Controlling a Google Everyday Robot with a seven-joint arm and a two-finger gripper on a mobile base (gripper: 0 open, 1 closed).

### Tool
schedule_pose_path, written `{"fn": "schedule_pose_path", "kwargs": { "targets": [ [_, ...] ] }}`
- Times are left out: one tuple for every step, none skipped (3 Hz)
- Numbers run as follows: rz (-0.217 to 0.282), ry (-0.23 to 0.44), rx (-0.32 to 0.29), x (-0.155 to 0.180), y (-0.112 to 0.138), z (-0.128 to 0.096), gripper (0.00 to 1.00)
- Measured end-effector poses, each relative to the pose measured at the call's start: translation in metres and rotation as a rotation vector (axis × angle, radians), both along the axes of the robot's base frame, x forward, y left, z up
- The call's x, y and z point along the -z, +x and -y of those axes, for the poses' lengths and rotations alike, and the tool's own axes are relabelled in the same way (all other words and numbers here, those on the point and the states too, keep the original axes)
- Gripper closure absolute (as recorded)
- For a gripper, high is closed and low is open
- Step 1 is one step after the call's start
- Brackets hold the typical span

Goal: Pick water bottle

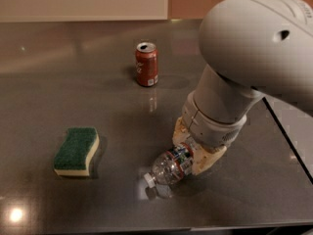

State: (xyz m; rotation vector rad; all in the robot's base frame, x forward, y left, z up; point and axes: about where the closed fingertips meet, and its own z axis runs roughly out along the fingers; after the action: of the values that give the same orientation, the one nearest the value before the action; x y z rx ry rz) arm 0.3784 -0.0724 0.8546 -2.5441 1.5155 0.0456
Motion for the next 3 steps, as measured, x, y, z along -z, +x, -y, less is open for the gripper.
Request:
{"fn": "schedule_pose_path", "kwargs": {
  "targets": [
    [0.014, 0.019, 0.027, -0.023, 0.007, 0.004, 0.87],
    [0.032, 0.041, 0.045, -0.051, 0.015, 0.011, 1.00],
    [0.088, 0.074, 0.051, -0.107, 0.021, 0.019, 1.00]
  ]
}}
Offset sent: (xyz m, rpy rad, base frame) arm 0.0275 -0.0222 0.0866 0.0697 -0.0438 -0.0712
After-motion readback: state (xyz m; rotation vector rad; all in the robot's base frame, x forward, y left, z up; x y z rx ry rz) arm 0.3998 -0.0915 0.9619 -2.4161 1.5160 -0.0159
